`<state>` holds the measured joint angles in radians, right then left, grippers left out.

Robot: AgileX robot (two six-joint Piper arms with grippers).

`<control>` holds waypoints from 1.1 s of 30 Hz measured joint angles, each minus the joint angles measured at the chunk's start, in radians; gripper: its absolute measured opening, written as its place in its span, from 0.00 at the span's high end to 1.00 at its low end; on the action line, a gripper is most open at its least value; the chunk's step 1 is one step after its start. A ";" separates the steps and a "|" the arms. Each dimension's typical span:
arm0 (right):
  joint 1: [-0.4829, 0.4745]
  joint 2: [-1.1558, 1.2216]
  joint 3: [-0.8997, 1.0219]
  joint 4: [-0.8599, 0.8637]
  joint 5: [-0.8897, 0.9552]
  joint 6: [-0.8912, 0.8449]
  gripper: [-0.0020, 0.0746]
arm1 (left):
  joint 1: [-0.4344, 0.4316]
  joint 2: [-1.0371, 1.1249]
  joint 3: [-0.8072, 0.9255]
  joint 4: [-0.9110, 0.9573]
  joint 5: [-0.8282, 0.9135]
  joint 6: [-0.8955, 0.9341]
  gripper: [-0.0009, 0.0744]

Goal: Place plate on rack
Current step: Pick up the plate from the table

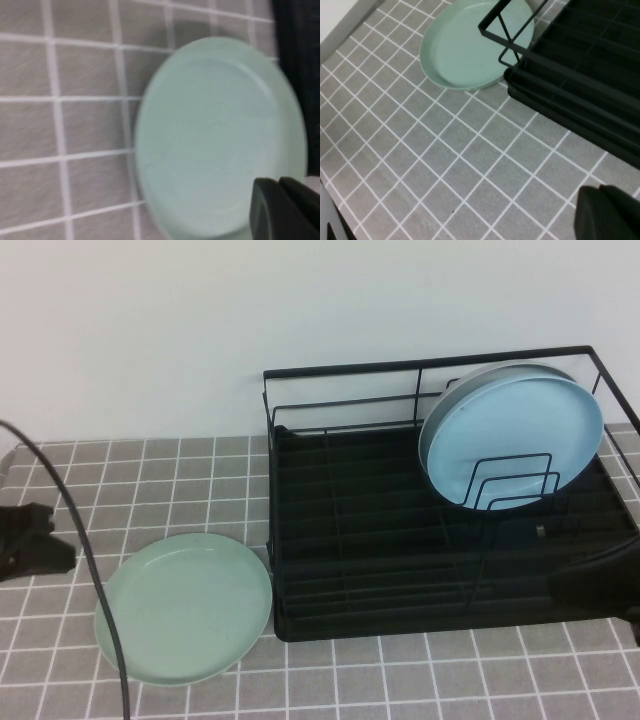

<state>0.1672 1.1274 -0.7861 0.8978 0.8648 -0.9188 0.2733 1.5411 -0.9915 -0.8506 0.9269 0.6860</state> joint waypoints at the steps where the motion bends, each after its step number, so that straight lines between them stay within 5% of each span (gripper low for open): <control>1: 0.000 0.007 0.000 0.003 0.000 0.000 0.98 | 0.002 0.009 0.000 0.017 -0.009 0.000 0.98; 10: 0.000 0.036 0.000 0.041 -0.004 -0.008 0.98 | -0.012 0.101 -0.004 0.077 -0.105 -0.055 0.64; 23: 0.000 0.036 0.000 0.067 -0.004 -0.024 0.98 | -0.013 0.313 -0.050 -0.126 -0.111 0.126 0.65; 33: 0.000 0.036 0.000 0.069 -0.004 -0.026 0.98 | -0.013 0.407 -0.050 -0.199 -0.125 0.241 0.96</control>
<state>0.1672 1.1638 -0.7861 0.9666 0.8612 -0.9449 0.2601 1.9483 -1.0417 -1.0496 0.8017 0.9271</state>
